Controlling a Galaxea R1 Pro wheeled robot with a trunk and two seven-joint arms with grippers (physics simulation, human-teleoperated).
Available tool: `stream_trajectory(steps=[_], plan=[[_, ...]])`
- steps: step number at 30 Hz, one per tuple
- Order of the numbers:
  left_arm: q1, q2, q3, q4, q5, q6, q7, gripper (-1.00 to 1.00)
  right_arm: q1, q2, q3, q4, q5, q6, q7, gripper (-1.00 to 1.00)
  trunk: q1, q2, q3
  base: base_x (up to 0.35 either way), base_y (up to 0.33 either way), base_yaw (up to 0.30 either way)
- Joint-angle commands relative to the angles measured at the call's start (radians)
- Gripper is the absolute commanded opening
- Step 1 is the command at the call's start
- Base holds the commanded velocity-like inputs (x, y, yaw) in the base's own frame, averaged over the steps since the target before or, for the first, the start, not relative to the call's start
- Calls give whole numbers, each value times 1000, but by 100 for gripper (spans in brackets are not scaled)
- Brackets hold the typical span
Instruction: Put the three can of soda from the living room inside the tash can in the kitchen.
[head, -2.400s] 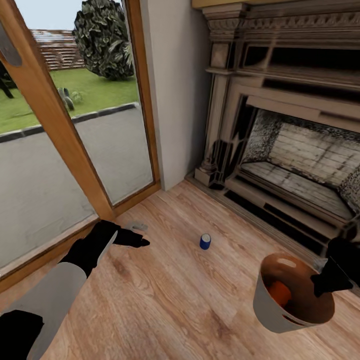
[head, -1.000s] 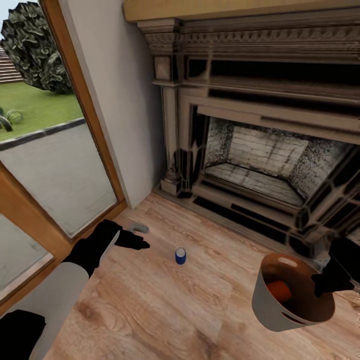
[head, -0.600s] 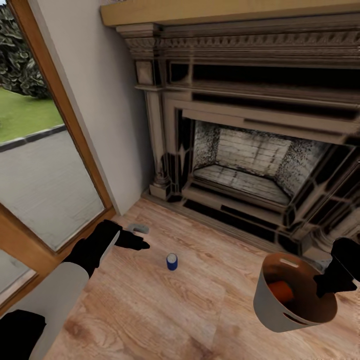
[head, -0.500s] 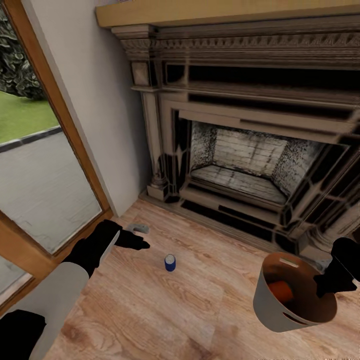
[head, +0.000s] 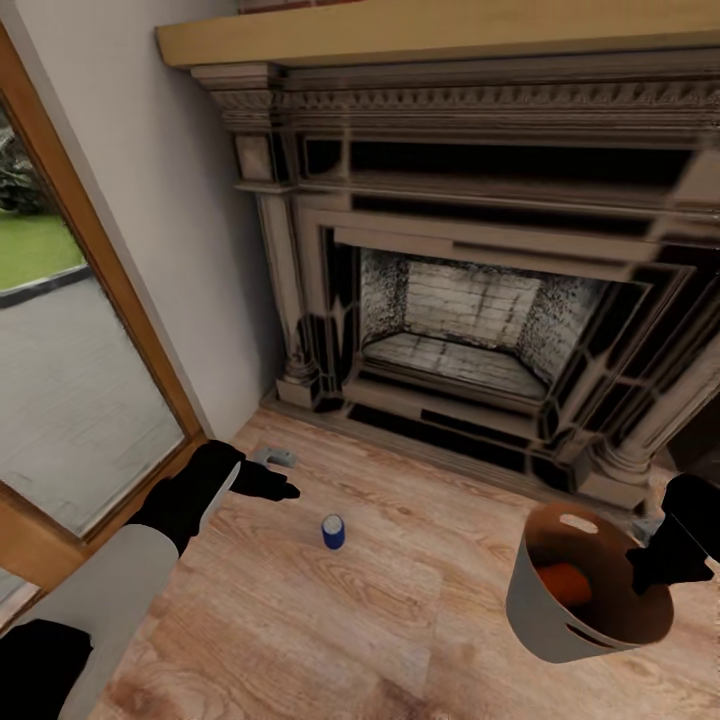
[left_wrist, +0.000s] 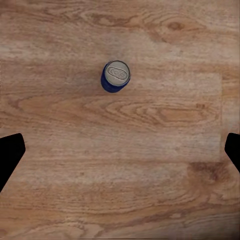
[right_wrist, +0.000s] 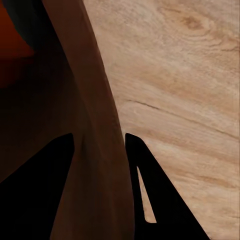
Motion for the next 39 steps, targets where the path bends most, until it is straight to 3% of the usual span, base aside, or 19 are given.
stream_trajectory(steps=[1,10,22,39], plan=[[0,0,-4,0,0,1,0,100,0,0,0,0,-10,5,0,-100,0,0,1,-182,257,-187],[0,0,-18,0,1,2,0,100,0,-1,0,0,-10,5,0,-100,0,0,11,-220,211,-164],[0,0,-18,-1,4,0,-1,100,0,-1,0,0,-10,5,0,-100,0,0,11,-23,19,-12],[0,-5,-32,-1,1,2,0,100,0,-1,1,0,-10,5,0,-100,0,0,20,18,-236,-69]])
